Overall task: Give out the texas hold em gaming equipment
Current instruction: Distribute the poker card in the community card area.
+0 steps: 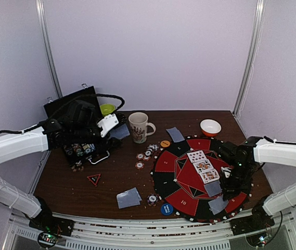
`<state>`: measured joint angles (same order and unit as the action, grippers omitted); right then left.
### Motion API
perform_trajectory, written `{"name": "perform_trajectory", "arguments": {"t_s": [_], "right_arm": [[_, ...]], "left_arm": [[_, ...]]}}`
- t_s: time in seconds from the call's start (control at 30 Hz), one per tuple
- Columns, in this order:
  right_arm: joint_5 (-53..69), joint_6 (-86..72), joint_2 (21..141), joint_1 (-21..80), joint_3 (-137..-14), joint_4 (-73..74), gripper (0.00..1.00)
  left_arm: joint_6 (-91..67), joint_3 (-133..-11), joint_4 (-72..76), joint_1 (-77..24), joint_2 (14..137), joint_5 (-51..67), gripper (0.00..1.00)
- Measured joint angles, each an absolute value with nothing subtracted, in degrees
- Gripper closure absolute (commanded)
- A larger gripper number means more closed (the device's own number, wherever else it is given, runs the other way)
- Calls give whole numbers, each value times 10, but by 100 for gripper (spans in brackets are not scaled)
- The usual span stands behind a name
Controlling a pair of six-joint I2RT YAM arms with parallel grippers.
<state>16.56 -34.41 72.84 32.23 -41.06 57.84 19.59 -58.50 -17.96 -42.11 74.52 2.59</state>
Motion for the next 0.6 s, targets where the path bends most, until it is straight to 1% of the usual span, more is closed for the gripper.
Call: {"name": "perform_trajectory", "arguments": {"t_s": [0.23,0.5,0.6], "right_arm": [[121,-347,747,322,-448,606,100],[111,-345,766,322,-450,613,100],[111,-345,766,322,-450,614,97]], "left_arm": [[196,-585,-180,-421,745,26,49],[196,-585,-180,-421,745,26,49],[196,-585,-180,-421,745,26,49]]}}
